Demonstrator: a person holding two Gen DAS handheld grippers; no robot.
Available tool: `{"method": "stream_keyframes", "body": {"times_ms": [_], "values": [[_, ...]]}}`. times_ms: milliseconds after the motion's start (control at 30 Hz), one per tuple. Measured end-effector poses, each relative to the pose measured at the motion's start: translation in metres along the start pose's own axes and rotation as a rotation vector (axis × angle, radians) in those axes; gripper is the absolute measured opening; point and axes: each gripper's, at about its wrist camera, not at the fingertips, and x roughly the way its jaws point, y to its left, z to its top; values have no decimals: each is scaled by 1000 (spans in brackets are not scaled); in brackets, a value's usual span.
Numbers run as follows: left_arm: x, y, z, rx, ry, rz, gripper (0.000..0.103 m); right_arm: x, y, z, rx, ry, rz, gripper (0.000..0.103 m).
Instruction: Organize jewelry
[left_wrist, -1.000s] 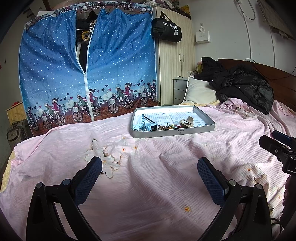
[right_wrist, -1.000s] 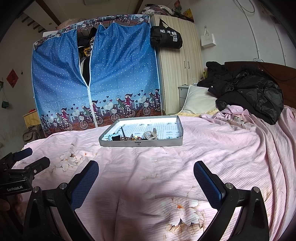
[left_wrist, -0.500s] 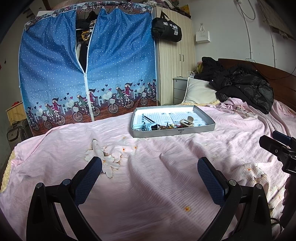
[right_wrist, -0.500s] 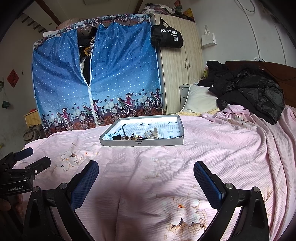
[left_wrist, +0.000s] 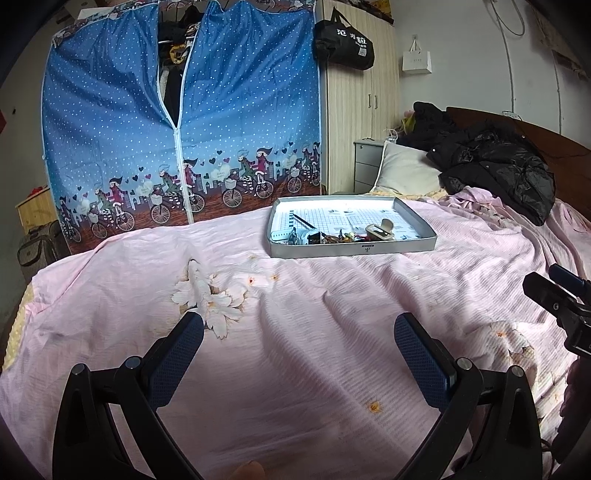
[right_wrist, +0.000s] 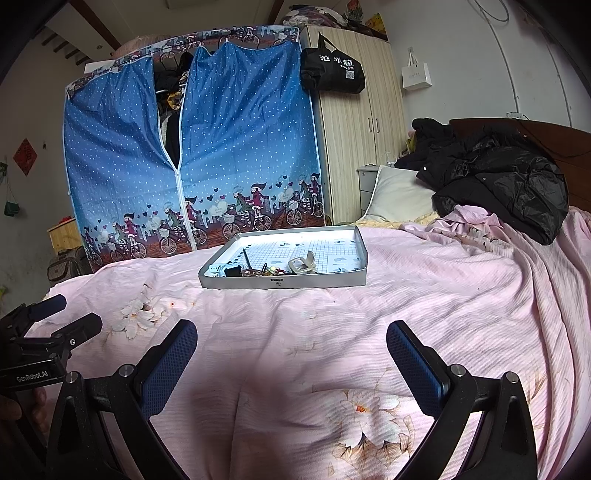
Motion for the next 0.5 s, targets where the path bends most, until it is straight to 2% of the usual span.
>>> {"method": "stream_keyframes", "body": {"times_ms": [133,500], "values": [[-2,0,2,-13,-3,30,101,0,-1,0,-1,1,-1,103],[0,5,2,-35,23,31,101,5,-3,-2,18,34,-8,103]]}}
